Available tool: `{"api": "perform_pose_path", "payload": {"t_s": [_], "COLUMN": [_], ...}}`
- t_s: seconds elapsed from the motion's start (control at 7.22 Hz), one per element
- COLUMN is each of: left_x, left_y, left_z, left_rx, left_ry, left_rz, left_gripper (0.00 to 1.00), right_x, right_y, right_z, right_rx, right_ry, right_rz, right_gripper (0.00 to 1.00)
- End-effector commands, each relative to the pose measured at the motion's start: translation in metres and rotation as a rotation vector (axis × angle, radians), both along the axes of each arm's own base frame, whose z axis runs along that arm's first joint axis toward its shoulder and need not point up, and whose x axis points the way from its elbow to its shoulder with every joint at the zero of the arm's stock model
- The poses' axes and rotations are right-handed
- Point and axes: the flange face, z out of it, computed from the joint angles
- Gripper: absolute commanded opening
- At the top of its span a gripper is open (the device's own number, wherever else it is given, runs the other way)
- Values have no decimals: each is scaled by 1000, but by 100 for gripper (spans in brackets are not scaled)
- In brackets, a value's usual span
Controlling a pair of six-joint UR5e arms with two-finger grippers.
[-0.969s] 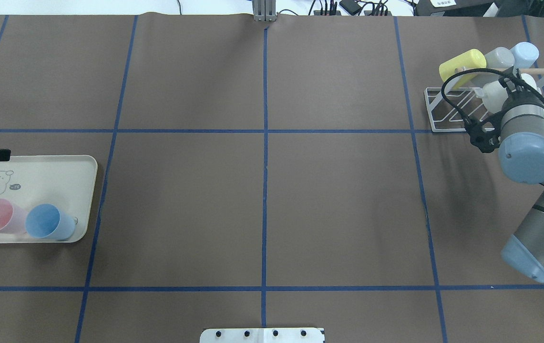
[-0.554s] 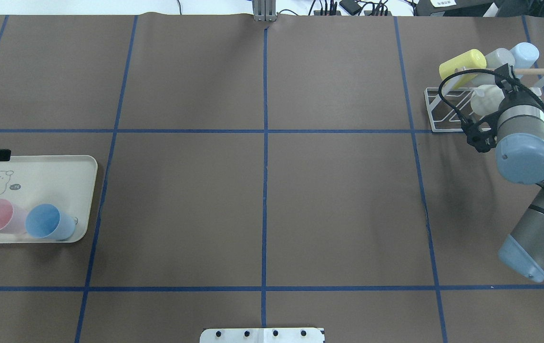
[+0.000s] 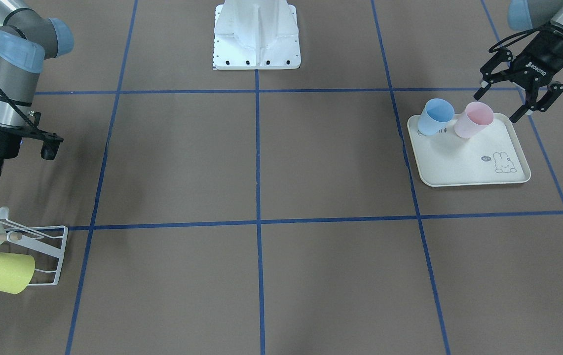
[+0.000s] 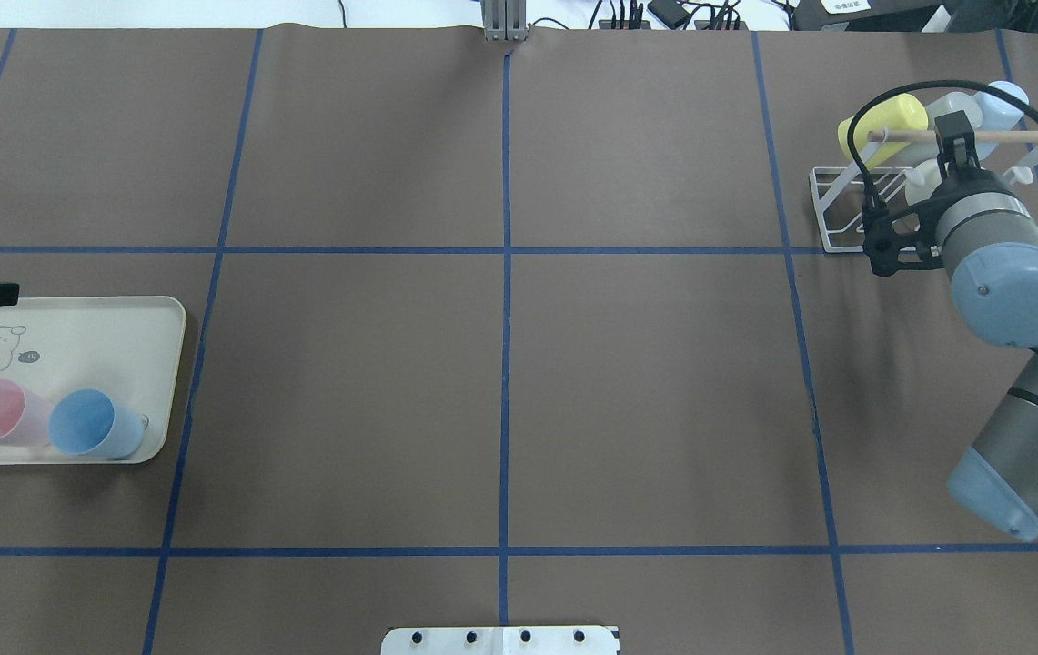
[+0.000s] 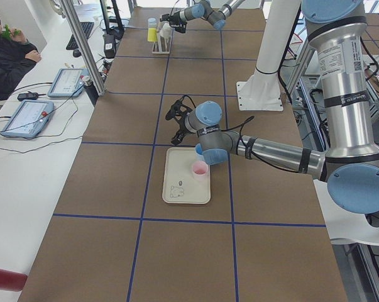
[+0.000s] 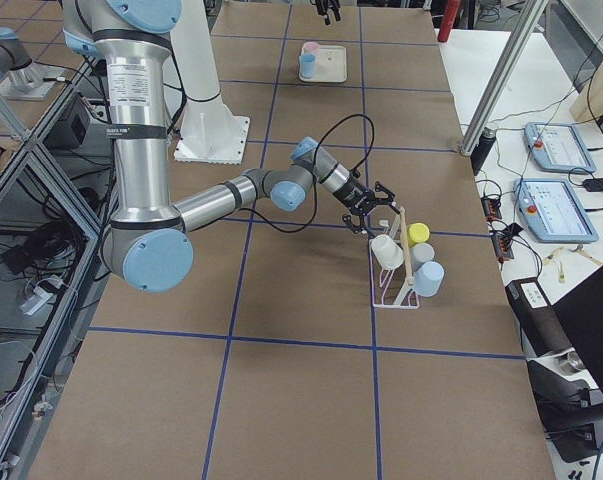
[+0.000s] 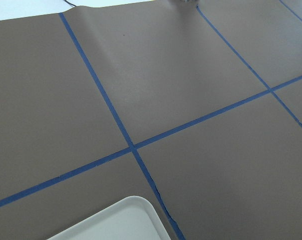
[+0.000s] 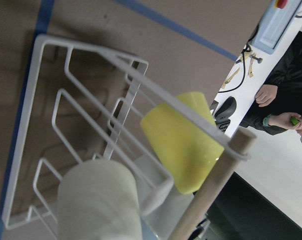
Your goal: Transfer IKEA cup to right arm and place on rack
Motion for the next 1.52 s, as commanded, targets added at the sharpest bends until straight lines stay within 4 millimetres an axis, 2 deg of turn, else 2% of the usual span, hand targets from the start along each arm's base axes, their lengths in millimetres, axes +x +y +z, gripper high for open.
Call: {"api": "perform_pose_path", "payload": {"t_s": [0.0, 0.14, 0.42, 0.55, 0.69, 0.97, 1.11, 1.25, 1.38], "left_x": [0, 0, 1, 2, 2, 13, 16, 15, 17], "left_y": [0, 0, -2, -4, -2, 22, 33, 42, 50], "left_z": [1, 2, 1, 3, 13, 50, 64, 75, 83], "left_rx": [7, 6, 12, 14, -2, -42, -57, -72, -80], "left_ry": [-5, -6, -13, -28, -43, -136, -173, -196, -218], "left_rz": [-3, -3, -26, -56, -56, -95, -98, -98, -91], "left_gripper": [100, 100, 100, 100, 100, 100, 100, 100, 100], "right_x": [-20, -26, -55, -73, -91, -115, -115, -106, -102], "right_y": [16, 23, 53, 70, 77, 83, 96, 106, 111], "right_z": [-19, -27, -50, -61, -86, -119, -135, -157, -169], "right_rx": [-94, -173, -259, -310, -324, -400, -482, -536, -557], "right_ry": [-470, -701, -1104, -1221, -1278, -1369, -1374, -1358, -1318], "right_rz": [84, 132, 190, 187, 159, 123, 38, 2, 25], "right_gripper": [99, 99, 100, 100, 100, 100, 100, 100, 100]}}
